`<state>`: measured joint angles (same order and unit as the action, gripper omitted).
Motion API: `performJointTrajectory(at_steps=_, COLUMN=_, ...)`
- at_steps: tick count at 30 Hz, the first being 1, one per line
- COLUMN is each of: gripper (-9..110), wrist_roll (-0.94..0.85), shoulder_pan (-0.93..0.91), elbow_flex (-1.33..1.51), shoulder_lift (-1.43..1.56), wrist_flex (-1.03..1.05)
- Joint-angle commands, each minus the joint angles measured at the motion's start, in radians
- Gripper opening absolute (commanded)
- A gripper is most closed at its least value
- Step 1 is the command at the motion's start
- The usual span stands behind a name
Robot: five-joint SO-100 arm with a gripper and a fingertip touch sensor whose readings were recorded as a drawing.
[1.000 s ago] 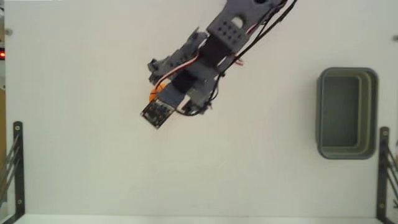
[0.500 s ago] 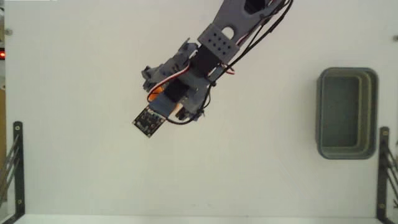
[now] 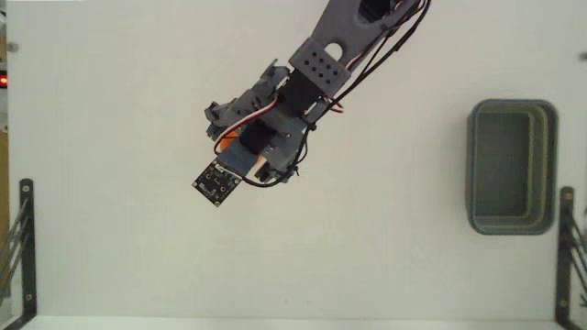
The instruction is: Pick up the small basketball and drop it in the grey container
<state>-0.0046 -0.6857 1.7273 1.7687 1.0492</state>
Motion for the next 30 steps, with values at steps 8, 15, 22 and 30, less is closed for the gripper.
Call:
performJointTrajectory(at_steps=8, gripper=110, wrist_roll=0.005, shoulder_pan=-0.001, elbow_flex=-0.031, shoulder_lift=0.016, wrist_flex=-0.012)
performJointTrajectory(at_steps=15, gripper=110, wrist_roll=0.005, shoulder_pan=-0.001, elbow_flex=-0.016, shoulder_lift=0.016, wrist_flex=-0.026)
performJointTrajectory(at_steps=22, gripper=110, wrist_roll=0.005, shoulder_pan=-0.001, elbow_flex=-0.003, shoulder_lift=0.017, wrist_flex=-0.038)
performJointTrajectory(at_steps=30, gripper=110, wrist_roll=0.005, shoulder_pan=-0.001, elbow_flex=0.011, shoulder_lift=0.018, wrist_flex=-0.052)
